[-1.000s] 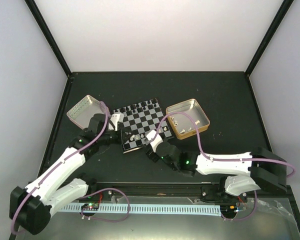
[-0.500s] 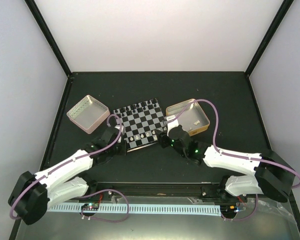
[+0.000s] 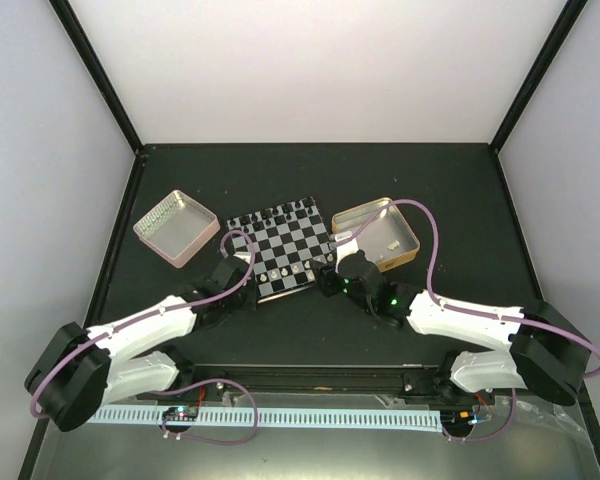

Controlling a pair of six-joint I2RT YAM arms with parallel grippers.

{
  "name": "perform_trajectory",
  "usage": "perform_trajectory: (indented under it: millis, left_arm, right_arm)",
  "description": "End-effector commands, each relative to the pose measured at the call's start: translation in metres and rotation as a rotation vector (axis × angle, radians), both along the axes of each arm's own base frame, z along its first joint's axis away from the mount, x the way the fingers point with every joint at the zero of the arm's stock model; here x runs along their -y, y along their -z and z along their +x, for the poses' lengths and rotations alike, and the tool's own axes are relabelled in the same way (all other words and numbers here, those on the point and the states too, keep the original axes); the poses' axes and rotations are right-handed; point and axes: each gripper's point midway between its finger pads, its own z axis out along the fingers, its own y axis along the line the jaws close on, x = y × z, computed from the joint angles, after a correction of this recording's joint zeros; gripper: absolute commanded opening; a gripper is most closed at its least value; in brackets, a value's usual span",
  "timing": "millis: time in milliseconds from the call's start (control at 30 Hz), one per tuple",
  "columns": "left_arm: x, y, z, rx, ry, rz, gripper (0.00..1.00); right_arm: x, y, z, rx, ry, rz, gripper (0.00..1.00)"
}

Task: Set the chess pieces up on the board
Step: Place the chess piece on the chessboard.

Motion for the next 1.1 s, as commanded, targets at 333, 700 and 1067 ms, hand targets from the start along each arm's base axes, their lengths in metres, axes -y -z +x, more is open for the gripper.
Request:
perform_trajectory:
  millis: [333,700,1067]
  left_arm:
    - [0.002,0.002,0.001,0.018,-0.004,-0.010,0.20]
    - [0.001,-0.030,0.005,0.066,-0.032,-0.053,0.40]
    - [-0.011,-0.144,0.020,0.390,-0.091,-0.180,0.56]
  right_arm:
    - [0.005,-0.005,0.003,-0.003,0.019,0.027,0.63]
    - [0.014,-0.021,0.007,-0.001,0.055,0.054,0.63]
    - [0.091,-0.020,0.047,-0.278,0.269,-0.042,0.65]
